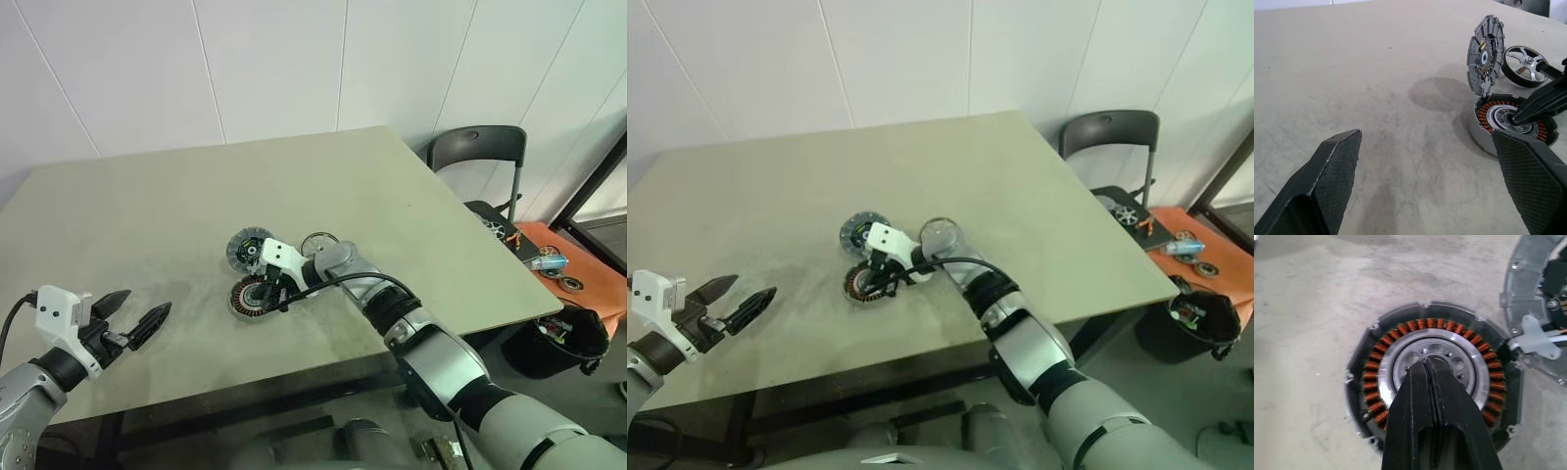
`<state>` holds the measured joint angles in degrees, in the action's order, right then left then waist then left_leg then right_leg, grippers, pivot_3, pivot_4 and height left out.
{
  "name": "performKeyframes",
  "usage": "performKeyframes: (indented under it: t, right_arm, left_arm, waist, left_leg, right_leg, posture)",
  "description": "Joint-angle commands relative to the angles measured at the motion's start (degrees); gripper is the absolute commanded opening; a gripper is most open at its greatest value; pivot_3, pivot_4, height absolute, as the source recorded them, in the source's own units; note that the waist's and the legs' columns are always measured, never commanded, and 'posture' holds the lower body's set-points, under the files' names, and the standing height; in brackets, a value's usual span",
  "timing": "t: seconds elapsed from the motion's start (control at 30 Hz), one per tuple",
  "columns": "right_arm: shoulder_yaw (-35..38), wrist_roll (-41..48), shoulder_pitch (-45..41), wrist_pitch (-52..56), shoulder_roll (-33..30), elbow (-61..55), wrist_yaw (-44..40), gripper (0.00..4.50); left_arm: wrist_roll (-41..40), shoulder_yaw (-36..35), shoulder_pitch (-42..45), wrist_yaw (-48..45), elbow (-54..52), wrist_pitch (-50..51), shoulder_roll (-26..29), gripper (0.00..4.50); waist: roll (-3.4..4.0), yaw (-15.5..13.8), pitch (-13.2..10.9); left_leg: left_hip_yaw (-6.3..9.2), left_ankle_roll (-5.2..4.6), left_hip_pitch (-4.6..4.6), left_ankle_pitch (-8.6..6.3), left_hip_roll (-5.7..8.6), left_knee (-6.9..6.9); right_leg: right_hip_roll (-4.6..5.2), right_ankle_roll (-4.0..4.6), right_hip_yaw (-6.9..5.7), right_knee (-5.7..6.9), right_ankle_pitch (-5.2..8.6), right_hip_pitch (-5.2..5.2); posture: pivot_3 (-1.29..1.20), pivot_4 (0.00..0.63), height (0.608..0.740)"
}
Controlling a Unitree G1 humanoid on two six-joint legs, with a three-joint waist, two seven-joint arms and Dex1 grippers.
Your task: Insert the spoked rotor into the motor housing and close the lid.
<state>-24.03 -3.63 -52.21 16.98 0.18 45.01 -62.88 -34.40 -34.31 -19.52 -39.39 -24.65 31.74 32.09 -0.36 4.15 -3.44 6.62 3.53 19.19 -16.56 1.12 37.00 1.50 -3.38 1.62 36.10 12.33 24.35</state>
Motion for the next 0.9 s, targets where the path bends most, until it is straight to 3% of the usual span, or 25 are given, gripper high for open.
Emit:
performKeyframes:
  t: [0.03,0.27,0.73,0.9]
  right_arm:
    - [2.34,2.49,-1.65,1.97,0.59,-4.47,-0.89,0.03]
    - [5.04,4.53,-3.81,3.48,1.56,-4.92,0.65,0.03]
    - [1.32,-1.14,-0.5,-2.47,1.65,6.61,3.75,0.03]
    - [3.7,0.37,-1.88,-3.22,2.48,6.43,4.53,0.03]
  left_arm:
    - [-0.39,-0.03,0.73,0.2,-0.34,-1.16,0.79,4.5]
    - [-0.19,0.42,1.28,0.53,-0.24,-1.32,0.9,4.5]
    - [-0.7,0.68,0.53,1.55,-1.45,-1.27,0.37,4.5]
    - [-0.73,0.55,0.41,1.76,-1.49,-1.43,0.45,4.5]
  waist:
    - [0.0,0.0,0.0]
    - [0.01,-0.01,0.0]
    - [0.03,0.03,-0.01]
    - [0.01,0.1,0.0]
  left_leg:
    - [0.0,0.0,0.0,0.0,0.0,0.0]
    - [0.0,0.0,0.0,0.0,0.0,0.0]
    - [0.0,0.0,0.06,0.0,0.0,-0.02]
    - [-0.01,0.0,-0.04,0.0,0.0,-0.02]
  right_leg:
    - [0.0,0.0,0.0,0.0,0.0,0.0]
    - [0.0,0.0,0.0,0.0,0.0,0.02]
    - [0.01,0.0,-0.01,-0.04,0.0,0.05]
    - [0.0,0.01,0.0,0.0,0.0,0.0]
  posture:
    - [0.0,0.0,0.74]
    - [0.0,0.0,0.74]
    - [0.0,0.0,0.74]
    - [0.0,0.0,0.74]
